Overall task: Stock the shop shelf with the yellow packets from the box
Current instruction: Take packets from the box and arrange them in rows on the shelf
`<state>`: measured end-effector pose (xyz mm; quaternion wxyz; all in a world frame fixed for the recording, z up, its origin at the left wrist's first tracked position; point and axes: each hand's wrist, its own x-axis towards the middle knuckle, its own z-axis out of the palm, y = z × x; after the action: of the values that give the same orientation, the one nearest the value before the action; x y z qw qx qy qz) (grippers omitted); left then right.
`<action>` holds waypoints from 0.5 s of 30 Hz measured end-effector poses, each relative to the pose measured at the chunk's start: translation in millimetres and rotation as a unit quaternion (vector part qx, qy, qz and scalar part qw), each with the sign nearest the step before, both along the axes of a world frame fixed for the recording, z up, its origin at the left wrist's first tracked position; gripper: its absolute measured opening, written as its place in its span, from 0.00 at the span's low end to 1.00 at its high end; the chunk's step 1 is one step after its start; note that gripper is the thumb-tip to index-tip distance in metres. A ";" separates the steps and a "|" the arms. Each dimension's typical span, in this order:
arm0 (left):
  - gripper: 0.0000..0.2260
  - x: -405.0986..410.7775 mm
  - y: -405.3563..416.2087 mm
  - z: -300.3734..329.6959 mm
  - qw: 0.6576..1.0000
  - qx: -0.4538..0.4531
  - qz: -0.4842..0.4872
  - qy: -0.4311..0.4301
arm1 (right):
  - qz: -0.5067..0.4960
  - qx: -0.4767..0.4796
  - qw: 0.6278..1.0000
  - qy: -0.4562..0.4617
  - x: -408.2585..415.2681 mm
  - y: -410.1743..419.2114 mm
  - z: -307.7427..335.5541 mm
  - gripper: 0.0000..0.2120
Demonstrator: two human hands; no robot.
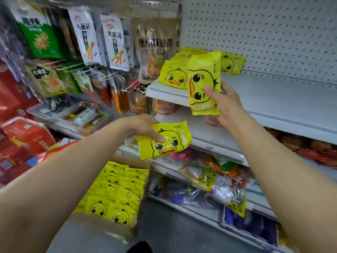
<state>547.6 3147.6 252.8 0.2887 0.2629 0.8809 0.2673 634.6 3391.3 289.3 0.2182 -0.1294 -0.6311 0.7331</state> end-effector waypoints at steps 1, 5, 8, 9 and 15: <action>0.42 2.6 13.4 13.9 1.000 0.001 -0.017 0.016 | -0.011 0.007 1.000 0.013 5.2 12.9 11.0 0.16; 0.36 0.7 70.3 60.5 0.996 -0.024 -0.077 0.049 | -0.059 0.020 0.997 0.047 24.3 61.3 44.7 0.14; 0.34 -2.2 114.8 87.3 0.986 -0.042 -0.117 0.111 | -0.101 0.031 0.993 0.050 34.3 94.9 58.8 0.10; 0.37 -6.1 129.7 91.1 0.986 -0.031 -0.122 0.113 | -0.115 0.035 0.992 0.050 37.2 104.7 62.4 0.10; 0.36 -49.4 219.6 111.7 0.983 0.006 -0.142 0.115 | -0.171 0.081 0.981 0.036 37.4 168.7 75.0 0.10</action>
<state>498.2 3367.2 364.5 0.2186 0.4166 0.8602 0.1970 672.1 3560.0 364.3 0.3726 -0.1909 -0.6486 0.6356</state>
